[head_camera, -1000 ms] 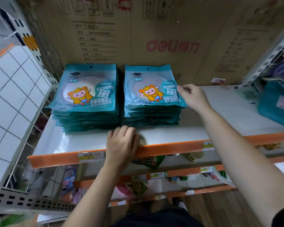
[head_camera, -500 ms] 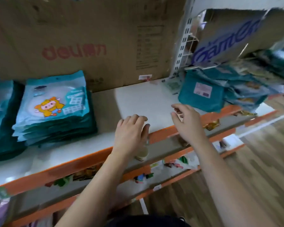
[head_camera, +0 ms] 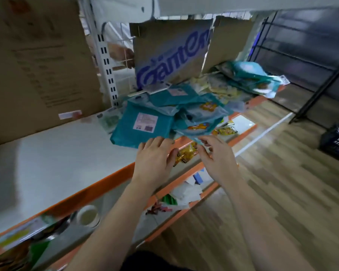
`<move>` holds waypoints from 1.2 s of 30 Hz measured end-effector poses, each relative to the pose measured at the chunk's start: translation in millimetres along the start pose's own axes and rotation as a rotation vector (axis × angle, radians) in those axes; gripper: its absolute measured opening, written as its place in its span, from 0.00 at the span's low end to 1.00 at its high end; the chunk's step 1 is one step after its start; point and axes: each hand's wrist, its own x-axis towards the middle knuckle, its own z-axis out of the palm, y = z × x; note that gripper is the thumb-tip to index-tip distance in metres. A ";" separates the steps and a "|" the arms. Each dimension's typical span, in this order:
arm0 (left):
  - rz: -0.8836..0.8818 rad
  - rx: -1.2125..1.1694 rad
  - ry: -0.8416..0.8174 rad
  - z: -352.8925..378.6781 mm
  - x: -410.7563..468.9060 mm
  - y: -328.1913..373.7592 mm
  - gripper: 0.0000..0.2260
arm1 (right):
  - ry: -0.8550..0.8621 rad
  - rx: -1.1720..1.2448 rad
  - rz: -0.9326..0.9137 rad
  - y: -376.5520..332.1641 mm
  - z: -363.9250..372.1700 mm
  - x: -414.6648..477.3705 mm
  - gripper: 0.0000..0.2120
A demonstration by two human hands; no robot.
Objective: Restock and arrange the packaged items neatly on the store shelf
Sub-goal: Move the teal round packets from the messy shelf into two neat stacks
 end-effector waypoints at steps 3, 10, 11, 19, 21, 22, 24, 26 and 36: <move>-0.004 -0.022 -0.031 14.9 28.3 13.3 0.12 | 0.040 0.039 0.010 25.2 -8.1 14.3 0.13; -0.018 -0.050 0.004 51.9 107.5 23.4 0.14 | 0.006 0.001 -0.048 80.4 -16.1 82.2 0.12; -0.025 -0.048 0.018 56.9 120.3 23.4 0.14 | 0.001 -0.020 -0.067 86.6 -17.2 95.7 0.12; -0.152 0.023 0.065 79.0 191.9 9.5 0.15 | -0.133 -0.036 -0.225 114.5 -0.1 196.7 0.12; -0.203 0.031 0.062 81.2 198.0 3.0 0.16 | -0.170 -0.022 -0.267 116.7 11.6 217.2 0.12; -0.224 0.033 0.066 81.9 198.9 0.4 0.15 | -0.195 -0.011 -0.291 116.7 17.7 226.4 0.12; -0.261 0.045 0.082 82.6 197.5 -4.1 0.15 | -0.254 0.013 -0.341 115.2 29.9 244.1 0.12; -0.304 0.065 0.100 81.9 195.2 -7.1 0.14 | -0.309 0.024 -0.388 111.6 41.8 262.2 0.13; -0.528 0.187 0.164 80.8 187.5 10.5 0.13 | -0.476 -0.028 -0.523 111.2 77.1 309.7 0.20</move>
